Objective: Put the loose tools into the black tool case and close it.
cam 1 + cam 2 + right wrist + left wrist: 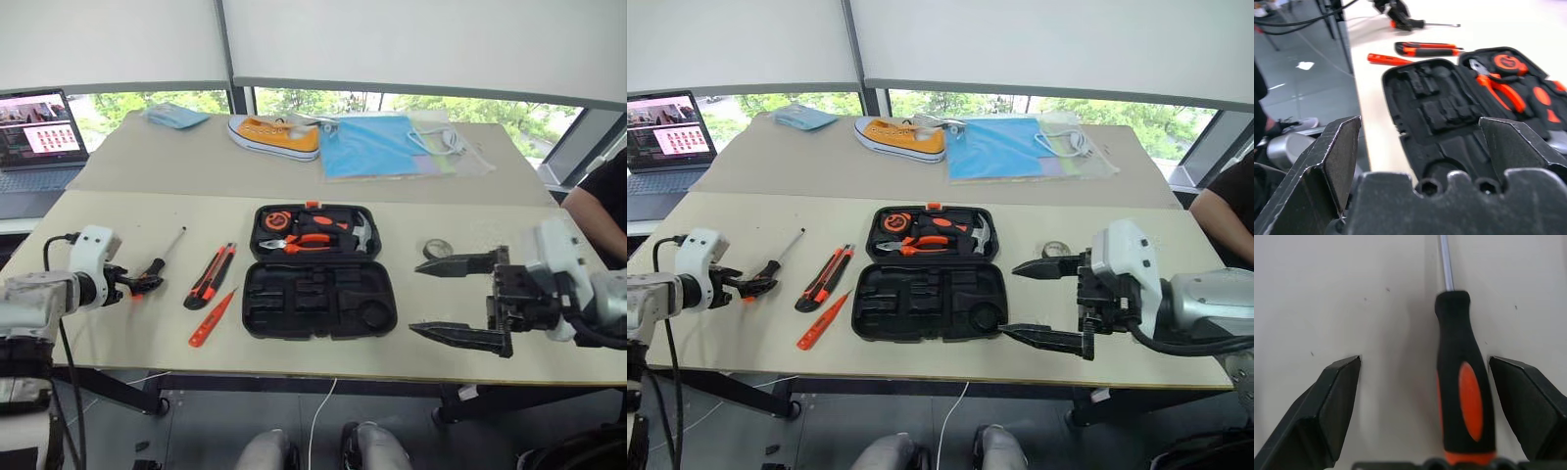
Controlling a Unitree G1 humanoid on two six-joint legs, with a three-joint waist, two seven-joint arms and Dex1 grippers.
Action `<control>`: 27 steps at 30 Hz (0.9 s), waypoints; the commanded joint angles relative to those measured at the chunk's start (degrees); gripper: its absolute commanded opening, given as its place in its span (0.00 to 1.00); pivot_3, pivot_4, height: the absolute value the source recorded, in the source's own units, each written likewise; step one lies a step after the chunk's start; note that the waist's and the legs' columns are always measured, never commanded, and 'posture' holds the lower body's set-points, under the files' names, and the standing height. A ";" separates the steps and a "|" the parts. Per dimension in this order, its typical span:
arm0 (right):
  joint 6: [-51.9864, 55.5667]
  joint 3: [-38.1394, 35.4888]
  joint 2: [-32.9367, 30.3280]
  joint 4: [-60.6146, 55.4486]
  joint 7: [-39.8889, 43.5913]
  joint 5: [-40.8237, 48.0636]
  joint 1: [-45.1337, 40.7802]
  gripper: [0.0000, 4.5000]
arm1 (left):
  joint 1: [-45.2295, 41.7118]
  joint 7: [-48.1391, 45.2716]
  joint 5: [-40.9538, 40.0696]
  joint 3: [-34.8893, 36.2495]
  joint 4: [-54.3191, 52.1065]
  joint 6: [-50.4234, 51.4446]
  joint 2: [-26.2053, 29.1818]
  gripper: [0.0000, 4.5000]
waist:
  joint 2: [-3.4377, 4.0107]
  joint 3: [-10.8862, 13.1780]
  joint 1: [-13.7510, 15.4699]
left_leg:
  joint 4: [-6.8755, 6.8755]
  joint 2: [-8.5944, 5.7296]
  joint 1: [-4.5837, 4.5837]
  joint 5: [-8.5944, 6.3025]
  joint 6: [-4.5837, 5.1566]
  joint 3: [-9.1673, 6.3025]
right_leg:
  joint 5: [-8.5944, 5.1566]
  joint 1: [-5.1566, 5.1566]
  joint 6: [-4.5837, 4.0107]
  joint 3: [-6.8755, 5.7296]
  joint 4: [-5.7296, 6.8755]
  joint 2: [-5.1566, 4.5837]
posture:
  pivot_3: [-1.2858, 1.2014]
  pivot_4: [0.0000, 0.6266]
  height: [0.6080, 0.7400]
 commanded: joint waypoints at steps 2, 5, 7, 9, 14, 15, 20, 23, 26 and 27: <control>-2.08 1.65 1.06 -1.13 -1.15 -1.59 -0.93 1.00 | -2.51 -2.32 3.45 -2.73 5.71 -3.87 -1.26 0.75 | 0.01 0.00 0.12 | 0.04 -0.01 0.00 0.00 0.00 0.00 | -0.05 0.01 0.08 -0.01 0.02 -0.04 | 0.52 0.24 0.84; -2.28 1.91 1.55 -1.25 -2.13 -2.21 -1.07 1.00 | -3.76 -2.98 3.77 -2.30 7.06 -5.25 -1.63 0.51 | 0.01 0.00 0.10 | 0.09 -0.01 0.02 0.01 -0.02 0.03 | -0.10 0.03 0.17 0.00 0.04 -0.08 | 0.52 0.24 0.84; -1.98 1.36 1.66 -1.26 -2.75 -2.31 -0.72 1.00 | -5.17 -3.58 3.63 -1.31 7.71 -6.96 -1.44 0.36 | 0.00 0.00 0.09 | 0.11 -0.01 0.02 0.02 -0.02 0.03 | -0.09 0.04 0.18 -0.01 0.07 -0.10 | 0.52 0.24 0.84; -1.27 0.03 1.39 -1.32 -2.92 -2.15 0.89 1.00 | -7.80 -6.99 1.58 0.52 5.82 -9.52 -1.05 0.22 | -0.02 0.01 0.09 | 0.12 -0.01 0.02 0.02 -0.03 0.02 | -0.08 0.03 0.19 -0.01 0.11 -0.11 | 0.52 0.24 0.84; 0.19 -3.93 1.32 -3.17 -3.64 -1.06 6.69 1.00 | -13.83 -24.51 -1.55 -2.92 -3.06 -19.67 -1.34 0.21 | -0.34 0.17 0.59 | 0.43 0.05 -0.44 0.05 -0.07 -0.15 | 0.17 -0.13 -0.24 -0.38 0.11 -0.18 | 0.52 0.24 0.84; 0.10 -4.43 1.59 -3.65 -4.26 -1.44 7.67 1.00 | -15.51 -28.01 -1.40 -4.88 -3.78 -20.51 -2.37 0.21 | -0.34 0.17 0.58 | 0.56 0.04 -0.54 0.05 -0.07 -0.16 | 0.19 -0.14 -0.27 -0.47 0.11 -0.23 | 0.52 0.24 0.84; -0.06 -5.67 2.96 -5.63 -7.73 -2.43 10.60 1.00 | -23.12 -37.00 4.49 -16.08 -1.51 -26.44 -10.07 0.21 | -0.31 0.16 0.35 | 0.76 -0.04 -0.53 0.06 -0.03 -0.06 | 0.10 0.17 -0.04 -0.64 -0.02 -0.34 | 0.52 0.24 0.84; 0.18 -6.54 3.49 -6.70 -9.40 -2.11 11.93 1.00 | -26.60 -37.83 8.32 -20.00 4.12 -30.50 -14.94 0.21 | -0.34 0.18 0.09 | 0.83 -0.01 -0.53 0.10 0.03 -0.04 | -0.06 0.17 0.26 -0.63 0.04 -0.29 | 0.52 0.24 0.84; 0.33 -7.43 3.79 -7.70 -10.84 -1.71 13.25 1.00 | -29.41 -37.76 12.17 -23.13 10.19 -35.03 -19.12 0.21 | -0.39 0.22 -0.37 | 0.89 0.12 -0.56 0.16 0.14 -0.03 | -0.05 0.13 0.27 -0.63 0.09 -0.18 | 0.52 0.24 0.84; 0.29 -7.66 3.86 -7.99 -11.17 -1.67 13.71 1.00 | -30.10 -37.65 13.13 -23.82 11.91 -36.21 -20.19 0.21 | -0.39 0.22 -0.38 | 0.90 0.18 -0.56 0.27 0.34 -0.03 | -0.05 0.12 0.26 -0.62 0.09 -0.13 | 0.52 0.24 0.84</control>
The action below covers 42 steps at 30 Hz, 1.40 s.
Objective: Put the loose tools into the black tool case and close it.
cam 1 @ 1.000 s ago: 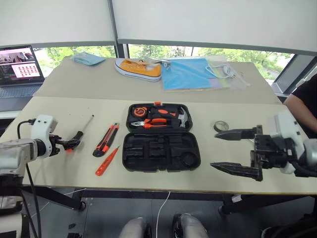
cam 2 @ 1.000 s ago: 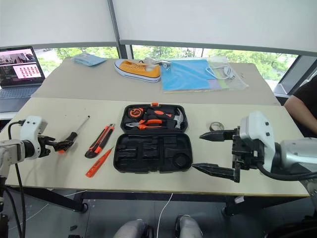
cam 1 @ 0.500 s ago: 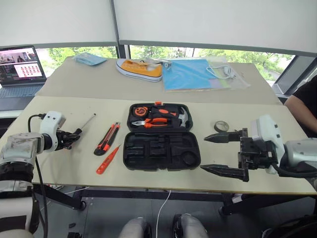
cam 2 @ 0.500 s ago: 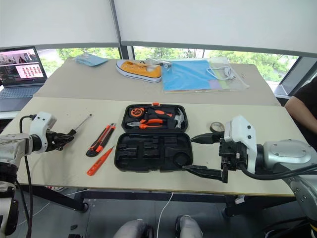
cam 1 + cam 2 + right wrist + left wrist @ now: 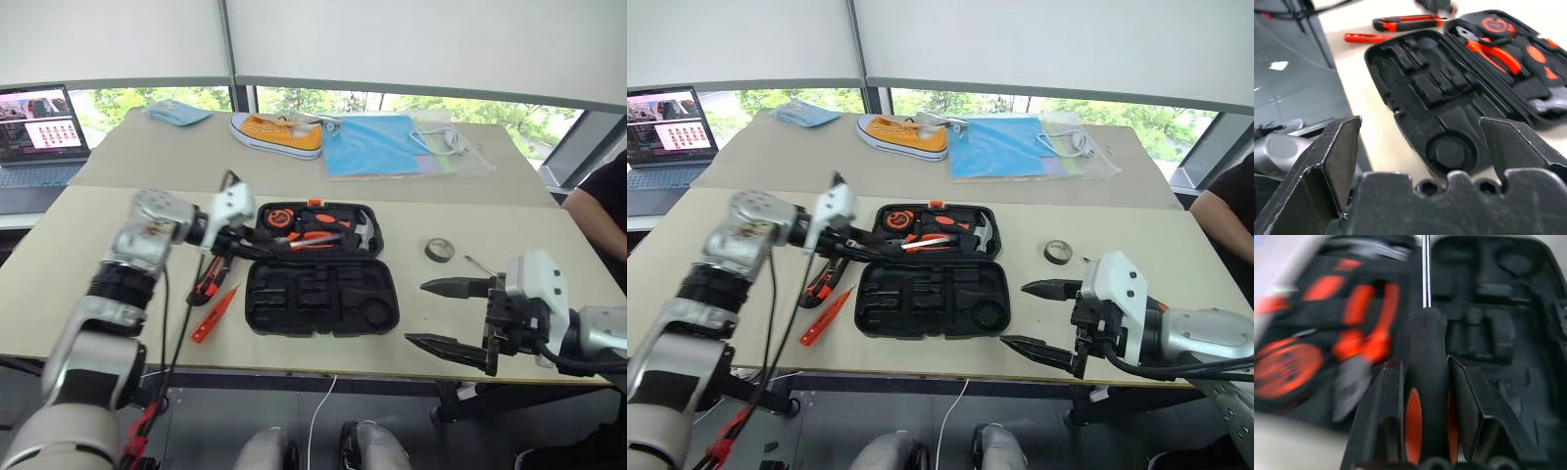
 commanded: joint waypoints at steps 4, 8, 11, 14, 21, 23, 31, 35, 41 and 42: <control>-0.11 -2.80 0.75 -2.91 -2.90 0.65 1.51 1.00 | -5.66 1.44 5.59 -1.89 9.63 -6.92 -4.80 0.21 | 0.00 0.00 0.11 | -0.01 0.09 0.00 0.06 0.13 -0.03 | -0.01 -0.04 -0.02 -0.01 0.01 0.04 | 0.52 0.24 0.84; -0.30 -2.57 1.15 -3.04 -4.27 0.73 1.45 1.00 | -5.79 0.40 6.49 -1.47 11.03 -7.30 -5.90 0.21 | -0.01 0.00 0.18 | 0.00 0.07 -0.07 0.07 0.36 -0.04 | -0.01 -0.06 -0.01 -0.01 -0.01 0.01 | 0.52 0.24 0.84; -0.48 -2.24 1.10 -2.95 -4.60 0.59 1.30 1.00 | -5.64 0.01 6.92 -1.16 11.32 -7.67 -6.02 0.21 | 0.00 0.00 0.23 | 0.02 0.05 -0.12 0.03 0.44 -0.05 | 0.00 -0.08 -0.02 -0.01 -0.03 -0.01 | 0.52 0.24 0.84; -0.73 -1.64 1.03 -2.45 -4.86 0.30 0.71 1.00 | -5.44 -0.31 7.08 -0.94 11.25 -7.40 -6.07 0.21 | 0.00 0.00 0.25 | 0.03 0.05 -0.12 0.03 0.46 -0.06 | 0.00 -0.08 -0.02 -0.01 -0.03 -0.01 | 0.52 0.24 0.84; -0.78 -1.05 1.01 -1.98 -5.04 0.19 -0.11 1.00 | -6.87 -1.49 6.12 0.25 9.89 -4.88 -6.27 0.70 | -0.01 0.00 0.26 | 0.06 0.05 -0.13 0.03 0.47 -0.07 | 0.00 -0.07 -0.02 -0.02 -0.02 -0.01 | 0.52 0.24 0.84; -0.91 -1.08 1.18 -2.15 -4.98 0.11 0.19 1.00 | -7.94 -1.40 5.22 1.23 9.26 -2.94 -6.88 0.85 | -0.01 0.00 0.32 | 0.07 0.05 -0.15 0.03 0.48 -0.07 | 0.00 -0.07 -0.01 -0.02 -0.02 0.00 | 0.52 0.24 0.84; -0.92 -1.34 1.80 -2.71 -5.45 0.09 0.68 1.00 | -7.99 -2.11 5.91 1.33 9.28 -2.98 -8.24 0.52 | -0.01 0.00 0.32 | 0.12 0.03 -0.21 0.00 0.57 -0.11 | 0.01 -0.08 -0.01 -0.04 -0.02 0.02 | 0.52 0.24 0.84; -0.90 -1.84 2.04 -2.97 -5.62 0.02 1.29 1.00 | -7.56 -1.99 7.02 0.61 10.30 -4.16 -9.47 0.18 | -0.01 0.00 0.38 | 0.13 0.02 -0.21 0.00 0.57 -0.11 | 0.02 -0.07 -0.02 -0.05 -0.01 0.02 | 0.52 0.24 0.84; -0.96 -1.92 2.53 -2.75 -6.61 -0.39 1.91 1.00 | -6.13 -1.08 10.98 -2.60 12.24 -7.88 -10.41 0.00 | -0.01 0.00 0.33 | 0.14 0.02 -0.21 0.00 0.57 -0.11 | 0.02 -0.07 -0.03 -0.05 -0.01 0.02 | 0.52 0.24 0.84; -0.99 -1.89 2.66 -2.61 -6.74 -0.54 1.99 1.00 | -5.75 -0.03 12.54 -3.77 12.83 -9.54 -10.53 0.00 | -0.01 0.00 0.32 | 0.14 0.02 -0.19 0.00 0.57 -0.11 | 0.02 -0.07 -0.03 -0.05 -0.01 0.02 | 0.52 0.24 0.84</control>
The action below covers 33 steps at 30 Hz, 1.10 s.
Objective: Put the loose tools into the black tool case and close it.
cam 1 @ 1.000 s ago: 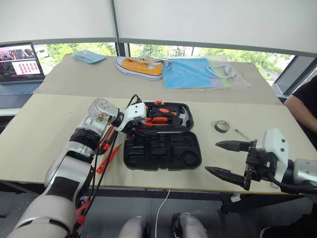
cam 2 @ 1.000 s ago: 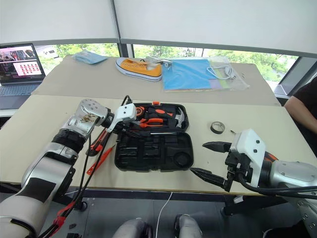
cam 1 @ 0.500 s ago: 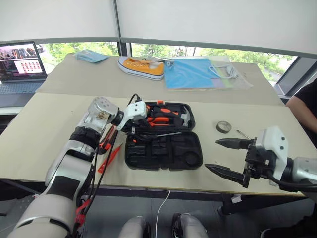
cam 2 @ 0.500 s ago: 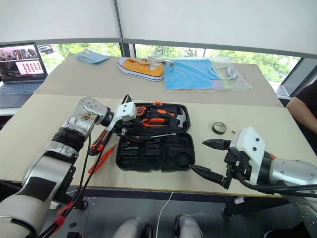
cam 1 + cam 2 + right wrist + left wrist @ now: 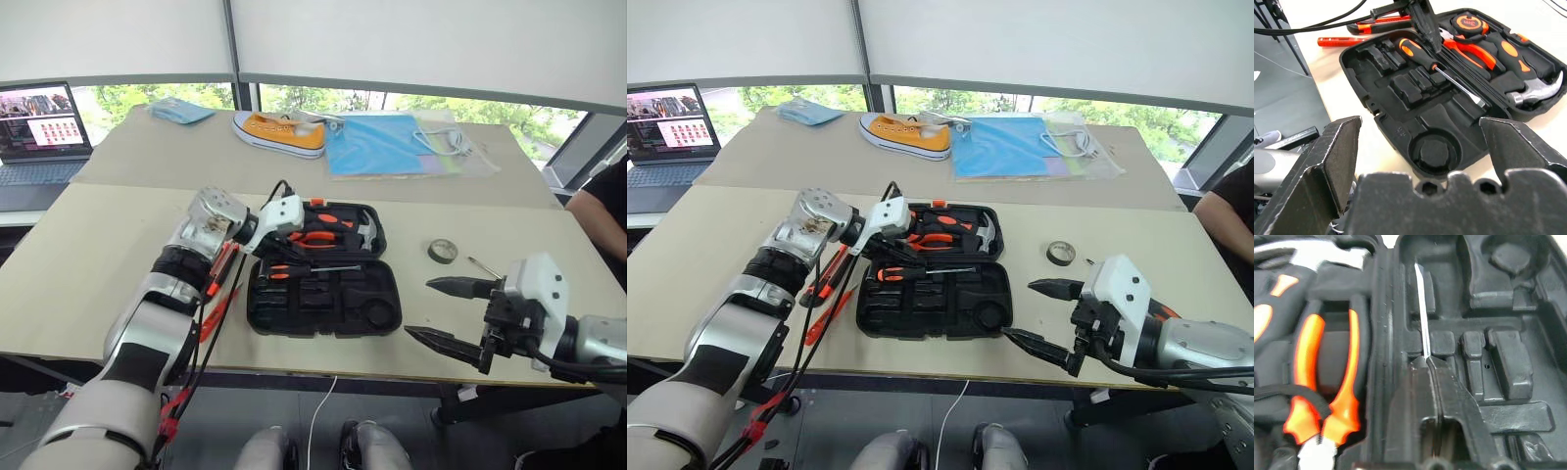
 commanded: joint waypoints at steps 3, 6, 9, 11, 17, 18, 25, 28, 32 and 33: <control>-1.08 -1.72 0.67 -0.59 -1.24 -0.78 0.07 1.00 | 1.04 5.18 6.06 -3.98 2.77 -7.62 -0.76 0.00 | 0.00 -0.01 0.05 | 0.00 0.00 0.06 0.00 0.00 0.00 | 0.00 0.04 -0.01 0.01 0.01 -0.02 | 0.52 0.24 0.84; -1.05 -2.01 0.87 0.06 -1.91 -1.33 0.07 1.00 | 0.56 7.54 6.38 -3.40 4.51 -7.99 -1.33 0.00 | 0.02 -0.07 0.23 | 0.01 -0.01 0.16 -0.01 0.01 0.01 | 0.01 0.15 0.03 0.01 0.01 -0.09 | 0.52 0.24 0.84; -0.90 -4.05 1.17 0.92 -2.13 -2.41 1.97 1.00 | 0.97 2.48 1.46 0.02 1.46 -4.77 -0.54 0.00 | 0.01 -0.07 0.21 | 0.02 -0.01 0.17 -0.04 0.07 0.01 | 0.08 0.17 0.18 0.02 0.02 -0.13 | 0.52 0.24 0.84; -0.78 -6.29 1.22 2.00 -1.79 -4.15 4.58 1.00 | 0.98 -1.99 -3.87 3.80 -1.59 0.49 0.53 0.06 | 0.01 -0.07 0.10 | 0.03 0.00 0.15 -0.02 0.09 0.03 | 0.10 0.13 0.20 0.02 0.05 -0.14 | 0.52 0.24 0.84; -0.40 -18.99 0.30 10.93 2.11 -8.70 13.94 1.00 | 2.86 -9.05 -17.81 14.09 -14.10 14.66 6.25 0.49 | 0.02 -0.07 -0.15 | 0.14 0.02 -0.18 0.05 0.07 0.00 | 0.23 -0.11 -0.07 0.01 0.08 0.03 | 0.52 0.24 0.84; -1.13 -20.45 -0.39 13.69 3.07 -10.43 15.02 1.00 | 4.06 -9.19 -19.76 14.93 -18.13 17.30 7.31 0.57 | 0.03 -0.07 -0.17 | 0.13 0.01 -0.15 0.05 0.07 0.00 | 0.26 -0.06 -0.12 0.00 0.06 0.04 | 0.52 0.24 0.84; -8.38 -16.47 -7.41 31.15 7.71 -20.25 10.92 1.00 | 11.00 -9.20 -28.46 14.47 -38.26 29.83 12.47 0.98 | 0.17 -0.05 -0.31 | 0.10 -0.07 0.10 0.05 0.04 0.04 | 0.00 0.13 0.23 0.15 0.00 -0.03 | 0.52 0.24 0.84; -12.43 -8.34 -10.11 40.38 7.91 -25.32 4.03 1.00 | 12.90 -8.87 -30.99 14.04 -44.51 33.59 13.36 0.98 | 0.17 -0.05 -0.52 | 0.10 -0.07 0.15 0.06 0.00 0.08 | 0.03 0.12 0.28 0.22 0.07 -0.05 | 0.52 0.24 0.84; -16.94 4.85 -10.46 54.79 6.86 -33.22 -9.75 1.00 | 15.32 -6.30 -33.19 13.83 -50.07 35.73 13.20 0.98 | 0.29 -0.02 -1.09 | 0.06 -0.04 0.27 0.15 -0.14 0.09 | 0.04 0.13 0.27 0.27 0.19 -0.03 | 0.52 0.24 0.84; -17.27 6.93 -10.26 57.31 6.79 -34.52 -12.22 1.00 | 15.93 -5.83 -32.89 13.49 -50.54 35.07 13.34 0.98 | 0.36 -0.01 -1.15 | 0.02 -0.04 0.28 0.18 -0.18 0.10 | 0.03 0.11 0.24 0.27 0.22 -0.03 | 0.52 0.24 0.84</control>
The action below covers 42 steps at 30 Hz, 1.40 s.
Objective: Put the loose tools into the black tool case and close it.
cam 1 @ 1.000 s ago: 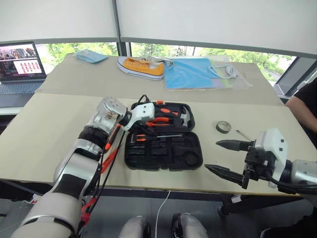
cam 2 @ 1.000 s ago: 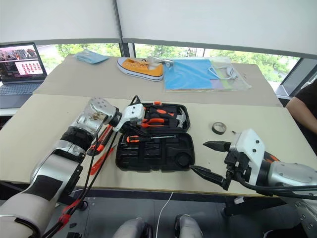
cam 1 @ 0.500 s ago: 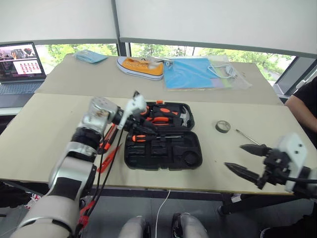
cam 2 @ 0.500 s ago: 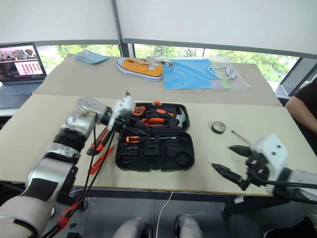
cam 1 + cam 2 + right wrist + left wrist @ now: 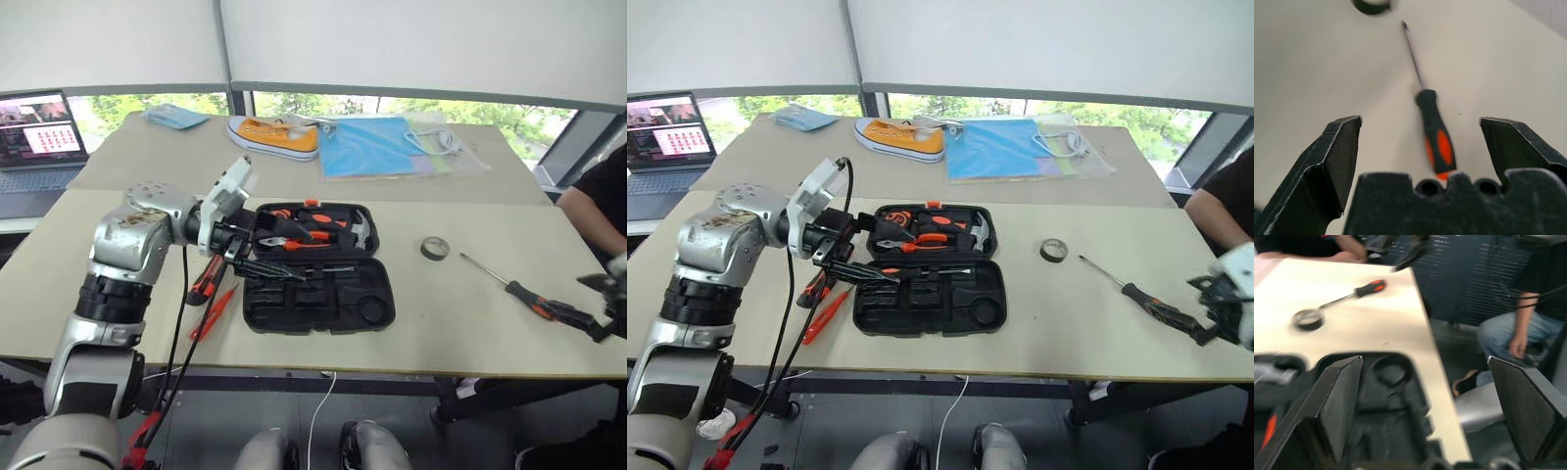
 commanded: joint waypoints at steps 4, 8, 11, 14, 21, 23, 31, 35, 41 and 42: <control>-2.34 11.21 0.28 14.04 -0.12 -8.37 -12.29 1.00 | 2.21 2.73 0.00 -0.86 -3.67 -1.85 1.17 0.98 | 0.35 0.02 -0.03 | -0.01 0.01 -0.01 0.15 -0.11 0.01 | -0.11 -0.04 -0.25 -0.01 0.14 0.02 | 0.52 0.24 0.84; -1.56 14.16 1.39 18.58 0.45 -9.93 -16.71 1.00 | 2.57 3.29 -0.38 -1.08 -4.11 -2.14 1.78 0.98 | 0.37 0.02 -0.26 | -0.03 0.06 -0.04 0.17 -0.13 0.02 | -0.12 -0.03 -0.29 -0.05 0.07 0.07 | 0.52 0.24 0.84; -1.44 15.72 1.79 20.16 1.09 -10.77 -18.04 0.94 | 2.61 3.98 -0.57 -1.15 -4.25 -2.31 1.97 1.00 | 0.38 0.02 -0.33 | -0.02 0.06 -0.04 0.16 -0.14 0.02 | -0.12 -0.02 -0.28 -0.06 0.06 0.05 | 0.52 0.24 0.84; -1.27 16.42 2.35 21.35 1.70 -10.98 -18.66 0.75 | 2.65 4.48 -0.62 -1.21 -4.26 -2.52 2.13 1.00 | 0.39 0.02 -0.41 | -0.02 0.06 -0.03 0.16 -0.14 0.01 | -0.12 -0.02 -0.28 -0.06 0.06 0.04 | 0.52 0.24 0.84; -1.04 16.03 3.20 24.63 3.71 -10.52 -21.13 0.25 | 2.06 4.48 -0.43 -1.34 -3.13 -2.85 2.89 1.00 | 0.40 0.01 -0.70 | -0.02 0.06 -0.02 0.17 -0.15 0.01 | -0.12 -0.02 -0.28 -0.07 0.07 0.05 | 0.52 0.24 0.84; -1.67 15.98 2.81 24.31 4.53 -10.56 -21.00 0.22 | 2.10 4.30 -0.18 -1.39 -2.36 -3.08 3.23 1.00 | 0.41 0.01 -0.70 | -0.02 0.07 -0.02 0.17 -0.16 0.01 | -0.12 -0.02 -0.28 -0.07 0.07 0.05 | 0.52 0.24 0.84; 3.48 16.32 2.80 -4.17 14.10 -1.47 -23.22 0.22 | 6.39 2.05 0.39 0.07 -1.38 -5.37 9.58 1.00 | 0.88 0.19 -1.59 | -0.03 0.08 0.01 0.17 -0.17 0.06 | -0.12 -0.06 -0.27 -0.04 0.11 0.05 | 0.52 0.24 0.84; 3.42 27.48 8.06 -13.43 18.49 -2.99 -32.88 0.22 | 10.93 1.63 1.10 1.37 -2.63 -7.16 14.16 1.00 | 0.89 0.20 -2.06 | -0.06 0.25 0.07 0.24 -0.33 0.03 | -0.11 -0.11 -0.27 -0.04 0.15 0.22 | 0.52 0.24 0.84; -4.68 42.57 18.10 -7.15 20.08 -13.99 -44.74 0.22 | 15.88 3.45 0.47 3.59 -5.46 -7.47 17.68 1.00 | 0.77 0.24 -0.66 | -0.10 0.18 -0.09 0.24 -0.33 -0.07 | -0.13 -0.22 -0.31 -0.13 0.15 0.17 | 0.52 0.24 0.84; -6.00 43.85 19.37 -5.40 19.77 -15.36 -45.86 0.22 | 16.31 3.86 0.23 3.96 -5.92 -7.24 17.84 1.00 | 0.77 0.24 -0.45 | -0.09 0.11 -0.17 0.23 -0.29 -0.07 | -0.12 -0.25 -0.33 -0.14 0.14 0.09 | 0.52 0.24 0.84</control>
